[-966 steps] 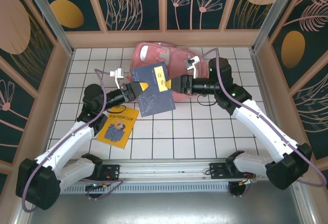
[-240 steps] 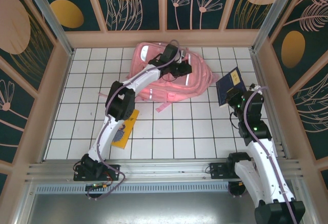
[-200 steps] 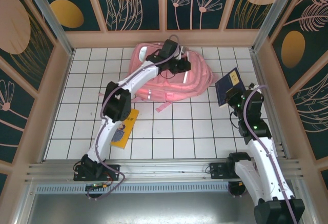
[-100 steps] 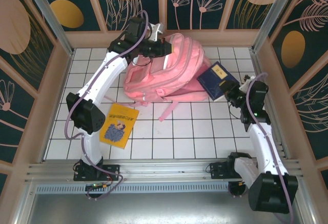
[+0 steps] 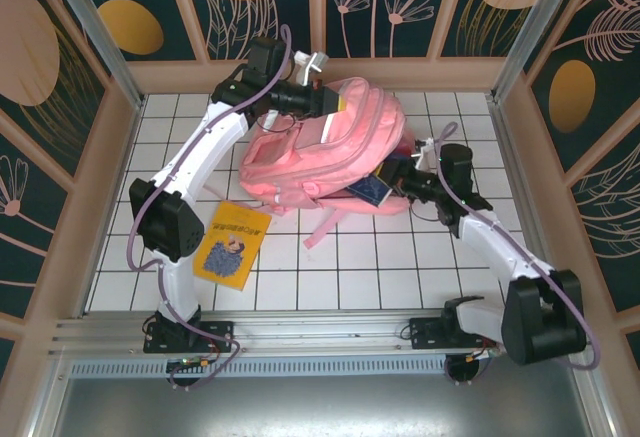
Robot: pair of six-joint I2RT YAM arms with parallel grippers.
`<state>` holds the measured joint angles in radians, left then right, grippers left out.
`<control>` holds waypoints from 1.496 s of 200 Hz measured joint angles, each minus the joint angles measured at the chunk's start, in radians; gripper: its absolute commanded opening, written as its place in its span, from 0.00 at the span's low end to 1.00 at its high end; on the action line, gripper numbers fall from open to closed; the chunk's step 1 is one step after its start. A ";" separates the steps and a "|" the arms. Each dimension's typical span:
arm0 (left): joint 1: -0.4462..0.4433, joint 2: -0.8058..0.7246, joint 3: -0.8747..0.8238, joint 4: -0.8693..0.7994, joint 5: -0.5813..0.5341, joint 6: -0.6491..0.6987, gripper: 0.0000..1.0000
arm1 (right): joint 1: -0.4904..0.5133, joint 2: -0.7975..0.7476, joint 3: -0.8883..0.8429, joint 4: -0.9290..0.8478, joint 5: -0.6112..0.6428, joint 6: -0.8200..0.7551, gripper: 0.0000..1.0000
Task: Pack the student bag
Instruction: Place the book in the student bag, then close the student bag at the top-center of the table.
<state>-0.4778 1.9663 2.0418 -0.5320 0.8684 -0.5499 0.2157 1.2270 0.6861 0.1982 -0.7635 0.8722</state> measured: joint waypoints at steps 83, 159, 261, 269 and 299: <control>0.008 -0.002 -0.028 0.065 0.050 -0.033 0.00 | 0.216 0.605 0.357 0.247 0.080 0.140 0.55; 0.069 -0.010 -0.053 0.109 0.060 -0.088 0.00 | 0.142 0.314 0.184 0.205 0.214 0.050 0.86; 0.061 0.130 0.062 0.109 -0.149 -0.066 0.60 | 0.067 -0.379 -0.003 -0.253 0.813 -0.035 0.80; 0.057 0.124 0.061 0.107 -0.175 -0.054 0.63 | 0.068 -0.391 0.004 -0.282 0.846 -0.042 0.80; 0.046 -0.032 -0.088 0.074 -0.368 -0.009 0.71 | 0.109 -0.423 0.009 -0.346 0.916 -0.100 0.79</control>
<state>-0.4316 1.9343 1.9541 -0.4583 0.5003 -0.5587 0.3248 0.8036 0.6949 -0.1474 0.1520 0.7719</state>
